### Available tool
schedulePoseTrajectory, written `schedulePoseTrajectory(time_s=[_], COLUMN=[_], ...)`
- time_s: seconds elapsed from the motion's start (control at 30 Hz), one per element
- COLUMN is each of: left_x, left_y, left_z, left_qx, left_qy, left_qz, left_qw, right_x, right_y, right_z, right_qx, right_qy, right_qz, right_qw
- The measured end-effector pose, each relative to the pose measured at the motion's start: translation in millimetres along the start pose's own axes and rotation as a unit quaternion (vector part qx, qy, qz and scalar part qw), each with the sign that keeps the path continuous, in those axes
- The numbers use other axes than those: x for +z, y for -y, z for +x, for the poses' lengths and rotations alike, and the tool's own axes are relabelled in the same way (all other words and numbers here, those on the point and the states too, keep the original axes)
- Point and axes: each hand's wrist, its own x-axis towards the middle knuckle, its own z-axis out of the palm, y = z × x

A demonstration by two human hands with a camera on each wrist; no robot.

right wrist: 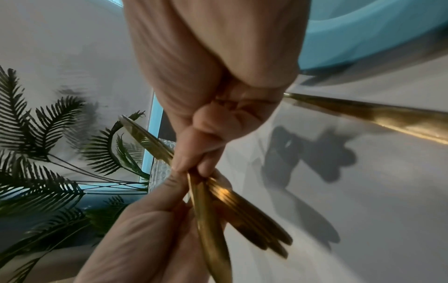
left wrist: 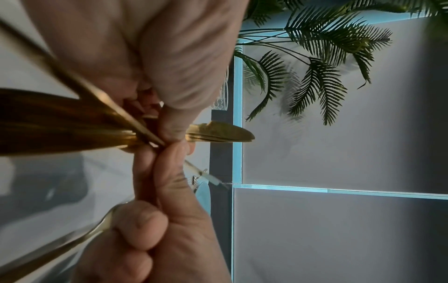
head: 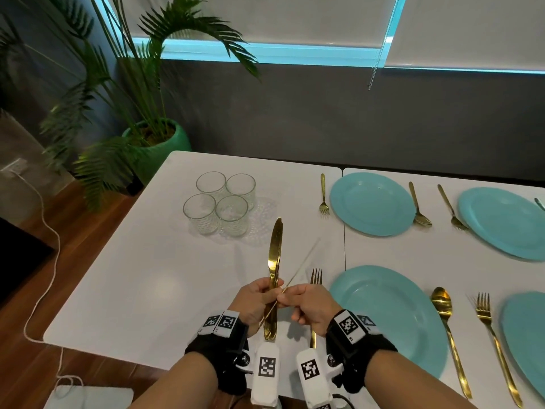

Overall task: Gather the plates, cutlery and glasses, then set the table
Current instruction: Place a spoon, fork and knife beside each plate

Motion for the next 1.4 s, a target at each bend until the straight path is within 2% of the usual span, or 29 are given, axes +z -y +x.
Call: schedulePoseTrajectory(time_s=[0.1,0.2,0.3,0.37,0.4,0.5,0.57,0.67,0.77,0.97,1.4], left_x=[-1,-7,-17,-24,-26,-28,-28,-26,-21,-19,-17], left_y=[-2,-5,-8,-11,-13,-17,-20,-21,-20,-15,-14], left_z=[1,6,11,13,14,16,18,20,21,20,13], left_qx=[0.002,0.012,0.010,0.011,0.015,0.026,0.030,0.035,0.036,0.031,0.038], left_qy=[-0.009,-0.062,-0.101,-0.117,-0.122,-0.133,-0.140,-0.145,-0.140,-0.141,-0.140], left_qz=[0.037,0.075,0.076,0.074,0.073,0.080,0.088,0.094,0.097,0.093,0.115], left_qw=[0.999,0.995,0.992,0.990,0.990,0.988,0.986,0.984,0.985,0.985,0.983], right_x=[-4,-14,-16,-10,-7,0,0,-6,-10,-12,-11], right_y=[5,10,9,5,3,-5,-11,-17,-21,-26,-33], right_z=[-1,3,9,12,14,18,24,29,30,27,31], right_qx=[-0.013,0.021,0.087,0.105,0.107,0.105,0.089,0.066,0.060,0.061,0.056], right_qy=[-0.011,-0.041,-0.060,-0.068,-0.079,-0.121,-0.135,-0.126,-0.129,-0.121,-0.152], right_qz=[-0.063,-0.182,-0.359,-0.428,-0.438,-0.436,-0.415,-0.334,-0.317,-0.316,-0.364], right_qw=[0.998,0.982,0.927,0.895,0.889,0.886,0.895,0.932,0.938,0.939,0.917])
